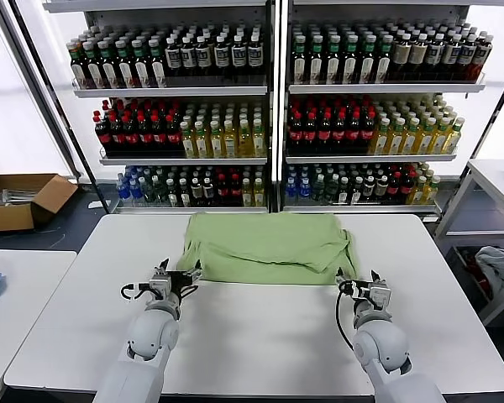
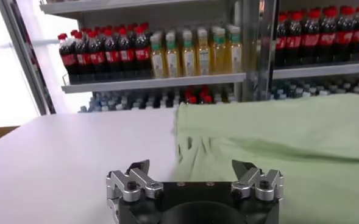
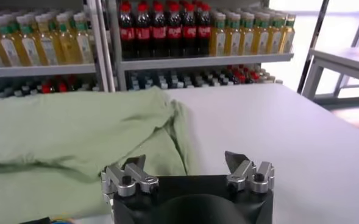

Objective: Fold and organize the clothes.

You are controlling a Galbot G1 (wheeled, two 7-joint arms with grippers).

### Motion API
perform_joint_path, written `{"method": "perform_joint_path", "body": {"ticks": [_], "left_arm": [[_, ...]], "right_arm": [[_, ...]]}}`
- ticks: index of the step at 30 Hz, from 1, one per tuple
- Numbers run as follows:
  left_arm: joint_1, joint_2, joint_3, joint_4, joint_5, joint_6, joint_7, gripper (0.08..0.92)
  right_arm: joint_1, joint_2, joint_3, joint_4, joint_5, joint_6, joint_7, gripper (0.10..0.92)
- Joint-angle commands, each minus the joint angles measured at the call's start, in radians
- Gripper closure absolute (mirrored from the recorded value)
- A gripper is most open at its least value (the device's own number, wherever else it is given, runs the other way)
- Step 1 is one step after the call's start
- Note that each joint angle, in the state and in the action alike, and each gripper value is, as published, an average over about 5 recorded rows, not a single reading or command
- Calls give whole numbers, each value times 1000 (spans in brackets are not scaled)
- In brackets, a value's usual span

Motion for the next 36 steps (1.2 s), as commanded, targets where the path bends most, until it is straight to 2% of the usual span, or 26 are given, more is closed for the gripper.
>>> {"method": "perform_joint_path", "body": {"ticks": [1,14,18,21,26,32,36], "left_arm": [[2,5,2,41,3,11,1,221],[25,10,-5,36,1,24,17,595],[56,17,-13,-20,6,14,15,708],[105,26,-15,-106,19,9,11,795],[226,34,-24,-280,43,3,-2,901],[463,60,-47,-513,65,2,-22,906],[609,93,-73,-645,63,5,-34,906]], "right_arm": [[-9,-2,1,-18,5,-1,3,333],[-39,7,-7,17,-10,5,-2,706],[-66,3,2,51,-10,9,-5,826],[-97,-1,11,101,-17,16,-6,892],[-193,1,31,260,-48,22,-5,908],[-419,-11,52,476,-101,33,15,908],[-572,-18,77,568,-139,46,45,908]]}}
